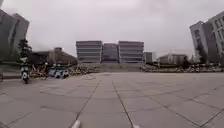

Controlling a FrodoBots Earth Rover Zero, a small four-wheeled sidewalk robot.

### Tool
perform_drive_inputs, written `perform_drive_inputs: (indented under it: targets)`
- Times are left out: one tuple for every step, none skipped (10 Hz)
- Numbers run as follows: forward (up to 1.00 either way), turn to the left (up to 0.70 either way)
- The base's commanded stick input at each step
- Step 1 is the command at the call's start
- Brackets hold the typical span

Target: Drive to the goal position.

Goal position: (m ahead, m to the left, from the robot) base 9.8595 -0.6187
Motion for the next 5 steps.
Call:
perform_drive_inputs:
  targets:
    - [0.70,0.00]
    - [0.70,0.00]
    - [0.70,-0.01]
    - [0.70,-0.02]
    - [0.70,-0.02]
